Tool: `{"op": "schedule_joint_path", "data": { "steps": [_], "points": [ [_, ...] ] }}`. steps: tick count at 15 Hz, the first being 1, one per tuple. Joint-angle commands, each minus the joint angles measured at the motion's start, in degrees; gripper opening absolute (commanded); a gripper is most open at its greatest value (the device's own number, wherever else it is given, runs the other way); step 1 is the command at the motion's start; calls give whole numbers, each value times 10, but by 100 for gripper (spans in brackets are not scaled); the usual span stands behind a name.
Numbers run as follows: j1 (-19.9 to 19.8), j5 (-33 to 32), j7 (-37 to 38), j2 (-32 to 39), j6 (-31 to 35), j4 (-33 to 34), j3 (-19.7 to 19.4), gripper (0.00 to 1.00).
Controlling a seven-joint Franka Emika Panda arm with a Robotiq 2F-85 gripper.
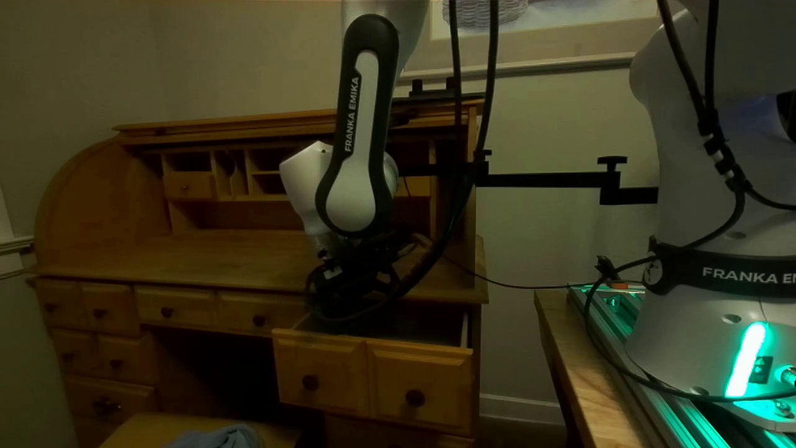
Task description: Open the rightmost drawer, and then move the white toy to the counter
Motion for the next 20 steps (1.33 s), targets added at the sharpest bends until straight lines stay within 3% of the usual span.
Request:
{"op": "schedule_joint_path", "data": {
  "steps": [1,5,20],
  "points": [
    [15,2,6,5,4,3,-14,100],
    [40,-8,36,35,46,17,-42,100],
    [97,69,13,150,168,58,-70,100]
  ]
}}
